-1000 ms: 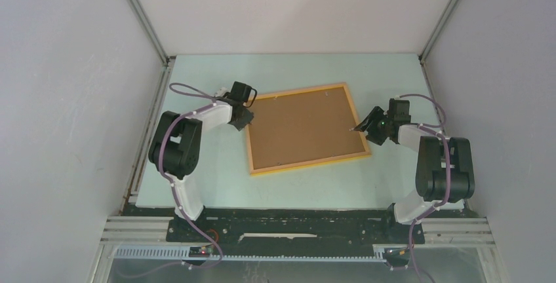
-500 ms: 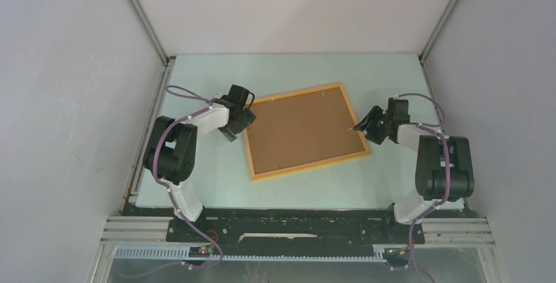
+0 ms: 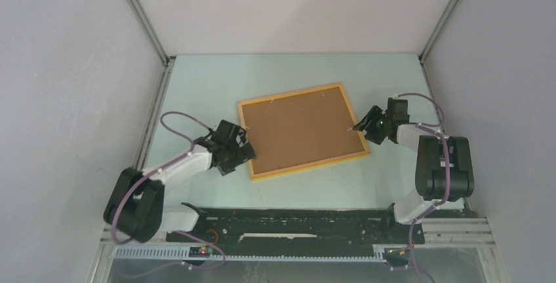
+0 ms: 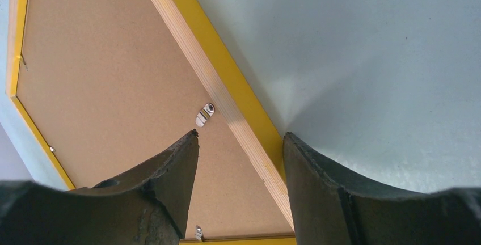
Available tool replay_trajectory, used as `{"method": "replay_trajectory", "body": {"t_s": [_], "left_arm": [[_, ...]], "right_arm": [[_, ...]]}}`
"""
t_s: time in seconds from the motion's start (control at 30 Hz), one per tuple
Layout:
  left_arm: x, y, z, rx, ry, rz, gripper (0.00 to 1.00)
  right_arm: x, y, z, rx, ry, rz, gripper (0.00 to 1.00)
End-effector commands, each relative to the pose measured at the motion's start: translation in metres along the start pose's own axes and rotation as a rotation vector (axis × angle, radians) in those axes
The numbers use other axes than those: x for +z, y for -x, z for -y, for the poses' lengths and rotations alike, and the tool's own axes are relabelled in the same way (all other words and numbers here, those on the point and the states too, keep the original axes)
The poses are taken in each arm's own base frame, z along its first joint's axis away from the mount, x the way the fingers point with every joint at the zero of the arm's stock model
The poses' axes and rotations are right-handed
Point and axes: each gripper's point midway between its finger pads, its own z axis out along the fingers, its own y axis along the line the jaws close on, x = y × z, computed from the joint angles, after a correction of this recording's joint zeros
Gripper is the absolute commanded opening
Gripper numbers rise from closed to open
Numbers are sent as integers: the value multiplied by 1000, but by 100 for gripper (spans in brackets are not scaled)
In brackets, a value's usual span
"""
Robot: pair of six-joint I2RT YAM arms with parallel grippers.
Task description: Put the photo into the frame
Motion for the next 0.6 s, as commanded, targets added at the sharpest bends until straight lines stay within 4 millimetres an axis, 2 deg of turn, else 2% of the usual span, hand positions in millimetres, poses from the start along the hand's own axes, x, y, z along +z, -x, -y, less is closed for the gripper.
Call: {"method": "replay_trajectory", "body": {"t_s": [0.0,0.07,0.1,0.17,0.37,0.47,0.5,0.57], "left_arm": [[-14,-43,18,4,-151,-64,99],[-11,-48,21,23,-159,-59,93],[-9,-47,23,31,-160,-59,86],[-2,-37,25,60,-125,-29,81],[2,15,63,150,-92,48,80],[6,29,71,160,-91,40,79],[7,31,69,161,-85,40,79],[11,30,65,162,-79,31,80]], "right_arm": [[4,-16,1,-12,-16,-62,65],[3,-16,1,-15,-19,-60,64],[3,-17,1,-17,-20,-62,64],[2,-20,0,-18,-25,-70,64],[-9,-28,-7,-30,-4,-82,63],[-17,-31,-9,-31,7,-88,63],[-19,-46,-20,-57,33,-121,63],[-25,-70,-28,-75,67,-176,63]]}}
